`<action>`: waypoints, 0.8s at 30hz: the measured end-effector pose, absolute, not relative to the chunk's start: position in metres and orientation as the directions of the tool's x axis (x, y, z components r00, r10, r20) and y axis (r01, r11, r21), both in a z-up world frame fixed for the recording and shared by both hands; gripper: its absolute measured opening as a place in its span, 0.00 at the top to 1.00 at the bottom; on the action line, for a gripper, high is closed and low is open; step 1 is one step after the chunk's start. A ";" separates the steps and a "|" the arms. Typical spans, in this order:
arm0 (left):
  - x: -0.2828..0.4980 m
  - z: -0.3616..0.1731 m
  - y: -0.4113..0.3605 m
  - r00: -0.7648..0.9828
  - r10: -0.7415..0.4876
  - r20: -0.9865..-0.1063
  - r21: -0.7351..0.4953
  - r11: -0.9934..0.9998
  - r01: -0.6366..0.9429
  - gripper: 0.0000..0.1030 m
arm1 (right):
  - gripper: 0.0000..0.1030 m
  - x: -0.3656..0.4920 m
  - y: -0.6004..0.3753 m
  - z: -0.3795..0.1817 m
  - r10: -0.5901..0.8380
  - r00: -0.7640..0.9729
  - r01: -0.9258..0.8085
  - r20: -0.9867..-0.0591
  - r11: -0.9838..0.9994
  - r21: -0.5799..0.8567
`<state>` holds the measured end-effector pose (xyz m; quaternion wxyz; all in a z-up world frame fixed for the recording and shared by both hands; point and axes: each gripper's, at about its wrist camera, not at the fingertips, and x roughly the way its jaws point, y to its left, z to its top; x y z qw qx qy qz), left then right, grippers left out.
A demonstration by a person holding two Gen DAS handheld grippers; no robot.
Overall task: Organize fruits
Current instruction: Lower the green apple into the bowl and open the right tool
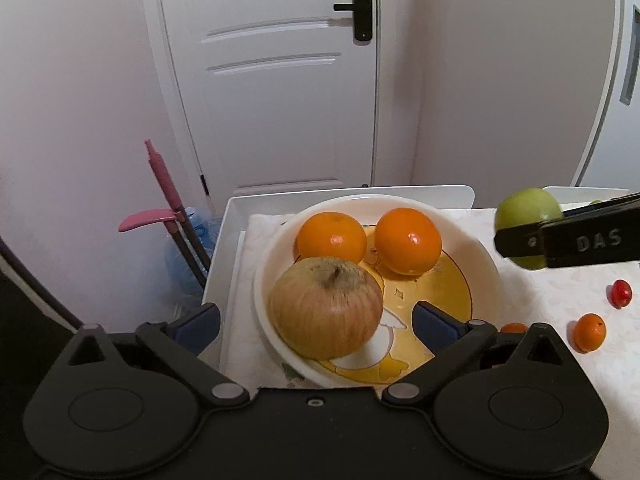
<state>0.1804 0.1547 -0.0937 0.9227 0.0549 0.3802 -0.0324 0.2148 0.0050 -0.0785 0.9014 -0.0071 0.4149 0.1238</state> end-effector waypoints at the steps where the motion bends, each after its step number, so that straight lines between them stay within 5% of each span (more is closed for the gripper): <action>1: 0.178 -0.093 0.155 0.709 -0.010 -0.705 0.082 0.992 0.095 0.00 | 0.32 0.215 0.007 -0.080 0.226 0.620 -0.245 -0.751 0.966 0.088; 24: 0.150 -0.096 0.159 0.681 0.008 -0.732 0.072 0.995 0.066 0.00 | 0.32 0.225 0.043 -0.117 0.286 0.567 -0.401 -0.772 0.915 0.044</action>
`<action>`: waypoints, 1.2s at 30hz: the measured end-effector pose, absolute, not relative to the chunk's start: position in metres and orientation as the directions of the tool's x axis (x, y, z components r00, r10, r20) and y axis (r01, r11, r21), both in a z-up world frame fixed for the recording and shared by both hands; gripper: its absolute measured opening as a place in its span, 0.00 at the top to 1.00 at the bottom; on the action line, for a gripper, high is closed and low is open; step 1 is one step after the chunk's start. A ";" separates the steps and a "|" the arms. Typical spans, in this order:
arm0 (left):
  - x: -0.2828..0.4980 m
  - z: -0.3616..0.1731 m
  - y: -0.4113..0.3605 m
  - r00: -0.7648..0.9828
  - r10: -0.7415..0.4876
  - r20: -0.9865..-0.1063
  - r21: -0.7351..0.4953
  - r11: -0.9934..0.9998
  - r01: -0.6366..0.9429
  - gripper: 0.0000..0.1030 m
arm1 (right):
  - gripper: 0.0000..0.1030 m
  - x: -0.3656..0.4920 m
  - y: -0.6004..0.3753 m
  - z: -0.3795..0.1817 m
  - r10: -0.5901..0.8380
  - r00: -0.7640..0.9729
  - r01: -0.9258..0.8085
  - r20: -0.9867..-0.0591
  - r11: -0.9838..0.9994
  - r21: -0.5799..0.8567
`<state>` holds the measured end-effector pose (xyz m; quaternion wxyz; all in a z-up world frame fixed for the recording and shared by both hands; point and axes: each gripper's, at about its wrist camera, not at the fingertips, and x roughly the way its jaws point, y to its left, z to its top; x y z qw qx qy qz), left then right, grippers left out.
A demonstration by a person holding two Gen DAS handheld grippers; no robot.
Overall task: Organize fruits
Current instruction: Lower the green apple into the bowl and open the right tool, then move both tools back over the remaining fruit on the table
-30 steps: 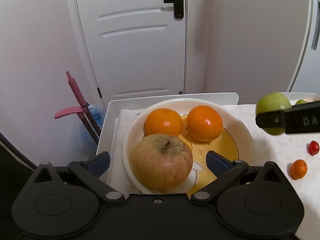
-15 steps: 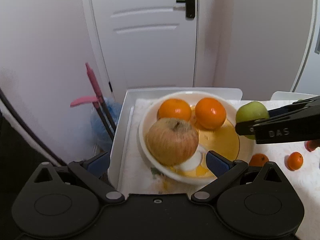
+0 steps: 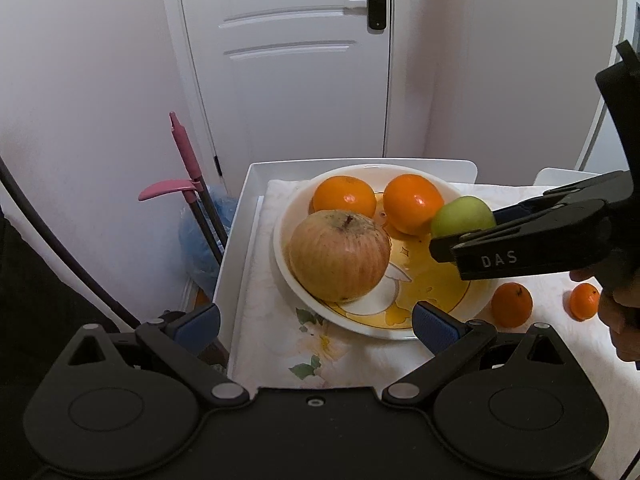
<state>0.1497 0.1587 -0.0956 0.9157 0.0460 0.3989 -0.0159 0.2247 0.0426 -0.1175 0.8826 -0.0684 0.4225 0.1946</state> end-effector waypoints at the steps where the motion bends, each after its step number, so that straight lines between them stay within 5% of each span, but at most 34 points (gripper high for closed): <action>1: 0.149 -0.095 0.159 0.681 0.006 -0.732 0.070 0.995 0.067 0.00 | 0.30 0.224 0.042 -0.118 0.284 0.570 -0.398 -0.771 0.916 0.043; 5: 0.147 -0.095 0.160 0.683 0.001 -0.730 0.058 0.996 0.061 0.00 | 0.00 0.218 0.040 -0.106 0.276 0.623 -0.388 -0.732 0.922 0.017; 36: 0.106 -0.040 0.126 0.748 -0.122 -0.653 -0.012 0.989 0.151 0.00 | 0.00 0.112 -0.059 -0.021 0.183 0.718 -0.161 -0.671 0.982 0.096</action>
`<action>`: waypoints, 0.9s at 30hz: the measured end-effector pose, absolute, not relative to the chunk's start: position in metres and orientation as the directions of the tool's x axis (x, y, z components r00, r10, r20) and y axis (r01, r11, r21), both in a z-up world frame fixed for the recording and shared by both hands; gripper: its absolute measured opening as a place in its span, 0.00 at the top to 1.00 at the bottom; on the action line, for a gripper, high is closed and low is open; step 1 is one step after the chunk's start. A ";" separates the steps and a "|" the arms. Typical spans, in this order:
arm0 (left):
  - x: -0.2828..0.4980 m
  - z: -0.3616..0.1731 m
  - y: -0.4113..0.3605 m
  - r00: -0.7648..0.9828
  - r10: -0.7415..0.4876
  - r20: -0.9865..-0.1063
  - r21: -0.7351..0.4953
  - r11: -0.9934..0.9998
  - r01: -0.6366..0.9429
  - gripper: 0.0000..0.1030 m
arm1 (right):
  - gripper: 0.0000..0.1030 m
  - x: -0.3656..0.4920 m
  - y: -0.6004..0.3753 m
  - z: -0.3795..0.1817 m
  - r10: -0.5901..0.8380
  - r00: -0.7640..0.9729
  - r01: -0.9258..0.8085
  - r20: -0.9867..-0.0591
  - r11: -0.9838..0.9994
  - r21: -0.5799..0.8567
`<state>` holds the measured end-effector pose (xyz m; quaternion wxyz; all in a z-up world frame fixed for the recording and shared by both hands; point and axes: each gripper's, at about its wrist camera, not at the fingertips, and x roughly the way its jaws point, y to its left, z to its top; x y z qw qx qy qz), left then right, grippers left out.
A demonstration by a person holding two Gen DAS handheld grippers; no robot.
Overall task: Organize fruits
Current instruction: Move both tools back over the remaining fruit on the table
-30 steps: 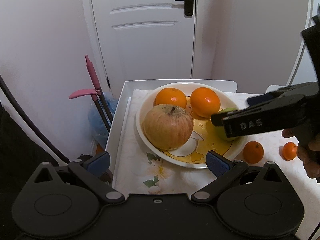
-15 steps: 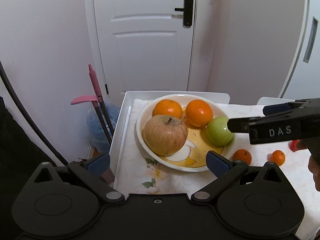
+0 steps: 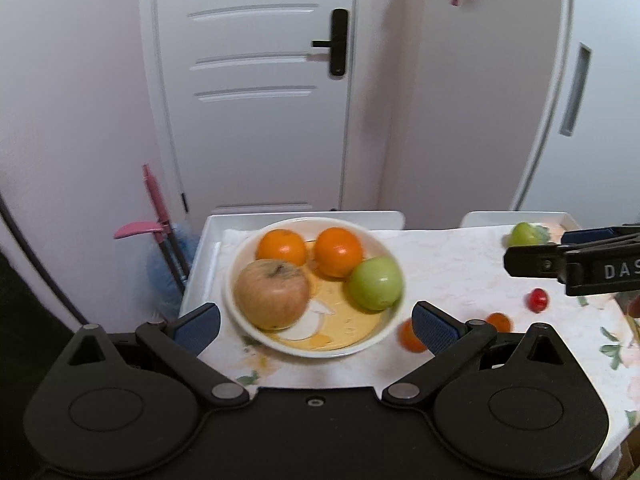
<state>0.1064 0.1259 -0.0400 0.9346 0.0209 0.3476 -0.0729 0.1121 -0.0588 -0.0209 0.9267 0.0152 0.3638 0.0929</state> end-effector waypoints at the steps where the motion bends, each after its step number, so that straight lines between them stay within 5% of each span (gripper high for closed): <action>1: 0.106 -0.039 0.121 0.746 -0.132 -0.653 -0.017 0.987 0.160 0.00 | 0.00 0.110 -0.065 -0.020 0.172 0.722 -0.150 -0.670 0.984 0.092; 27: 0.117 -0.023 -0.071 0.748 -0.199 -0.633 0.020 0.962 0.273 0.00 | 0.00 0.085 -0.273 -0.037 0.063 0.731 0.007 -0.680 0.995 0.100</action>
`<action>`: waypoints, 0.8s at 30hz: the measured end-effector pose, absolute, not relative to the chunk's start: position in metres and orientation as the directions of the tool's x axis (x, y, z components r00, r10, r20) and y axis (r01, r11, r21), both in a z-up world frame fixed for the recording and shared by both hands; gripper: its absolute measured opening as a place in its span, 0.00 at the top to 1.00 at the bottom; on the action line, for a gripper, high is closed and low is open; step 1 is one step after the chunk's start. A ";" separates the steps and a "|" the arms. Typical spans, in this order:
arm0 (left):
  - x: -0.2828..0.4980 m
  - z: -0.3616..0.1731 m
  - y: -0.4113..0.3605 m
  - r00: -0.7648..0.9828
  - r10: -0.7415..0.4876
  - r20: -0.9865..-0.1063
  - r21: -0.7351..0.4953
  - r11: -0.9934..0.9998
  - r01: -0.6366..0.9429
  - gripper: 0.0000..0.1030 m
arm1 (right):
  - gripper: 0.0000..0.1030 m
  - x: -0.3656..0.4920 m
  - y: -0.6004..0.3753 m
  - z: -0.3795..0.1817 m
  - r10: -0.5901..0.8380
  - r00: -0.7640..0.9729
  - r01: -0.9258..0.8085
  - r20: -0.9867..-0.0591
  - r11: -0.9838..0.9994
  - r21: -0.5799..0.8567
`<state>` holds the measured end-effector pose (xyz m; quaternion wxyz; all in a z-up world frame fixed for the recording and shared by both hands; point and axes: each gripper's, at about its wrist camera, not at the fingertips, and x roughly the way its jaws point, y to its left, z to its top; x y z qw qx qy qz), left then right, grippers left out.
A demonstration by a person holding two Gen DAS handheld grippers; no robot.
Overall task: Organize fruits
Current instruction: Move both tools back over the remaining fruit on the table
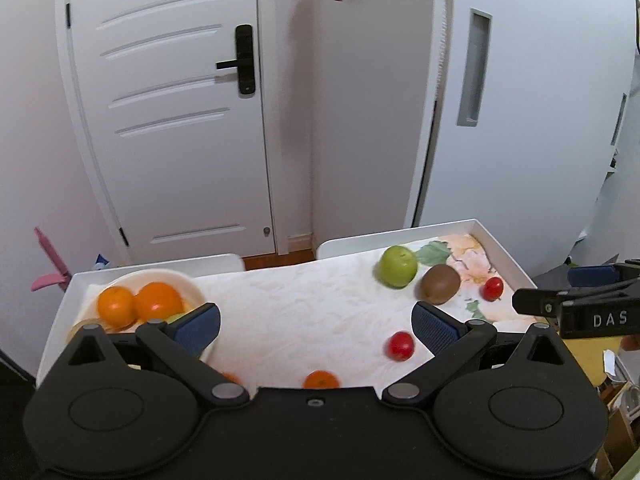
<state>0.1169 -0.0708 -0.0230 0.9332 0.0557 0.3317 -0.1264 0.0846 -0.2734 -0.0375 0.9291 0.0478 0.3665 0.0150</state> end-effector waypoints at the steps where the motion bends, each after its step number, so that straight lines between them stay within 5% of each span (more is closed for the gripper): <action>1: 0.120 -0.024 -0.077 0.746 -0.200 -0.635 0.021 0.961 0.276 0.00 | 0.00 0.086 -0.278 -0.039 0.061 0.730 0.006 -0.681 0.995 0.095; 24: 0.244 -0.104 -0.174 0.626 -0.211 -0.751 -0.024 0.955 0.294 0.04 | 0.00 0.152 -0.322 -0.103 0.046 0.694 -0.105 -0.718 0.994 -0.038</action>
